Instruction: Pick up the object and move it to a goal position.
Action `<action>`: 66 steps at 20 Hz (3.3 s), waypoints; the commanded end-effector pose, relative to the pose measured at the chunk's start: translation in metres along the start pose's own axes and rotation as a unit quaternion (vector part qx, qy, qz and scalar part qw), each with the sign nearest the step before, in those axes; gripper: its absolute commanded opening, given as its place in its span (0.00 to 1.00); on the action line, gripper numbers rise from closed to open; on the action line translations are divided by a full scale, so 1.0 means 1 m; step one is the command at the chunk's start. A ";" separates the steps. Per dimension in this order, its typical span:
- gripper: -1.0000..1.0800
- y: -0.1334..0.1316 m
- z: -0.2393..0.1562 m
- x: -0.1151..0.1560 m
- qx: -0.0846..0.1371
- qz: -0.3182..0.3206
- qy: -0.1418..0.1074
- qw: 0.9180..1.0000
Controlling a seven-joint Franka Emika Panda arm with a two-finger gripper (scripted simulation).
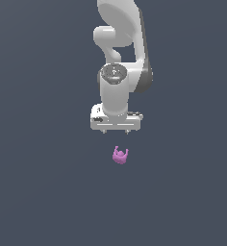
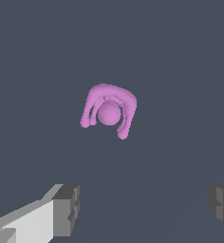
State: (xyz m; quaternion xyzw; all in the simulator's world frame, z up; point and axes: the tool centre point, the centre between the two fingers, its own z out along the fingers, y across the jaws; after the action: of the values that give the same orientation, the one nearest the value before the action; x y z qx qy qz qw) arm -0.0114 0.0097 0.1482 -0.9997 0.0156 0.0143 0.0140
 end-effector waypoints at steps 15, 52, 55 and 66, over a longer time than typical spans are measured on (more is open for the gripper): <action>0.96 0.000 -0.003 0.009 0.004 0.025 0.011 1.000; 0.96 -0.023 0.086 0.060 -0.011 0.146 0.016 0.989; 0.96 -0.023 0.100 0.060 -0.011 0.147 0.016 0.989; 0.00 -0.023 0.107 0.062 -0.011 0.147 0.016 0.989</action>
State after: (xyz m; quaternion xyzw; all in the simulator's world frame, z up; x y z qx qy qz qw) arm 0.0484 0.0335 0.0402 -0.9867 0.1626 -0.0001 0.0001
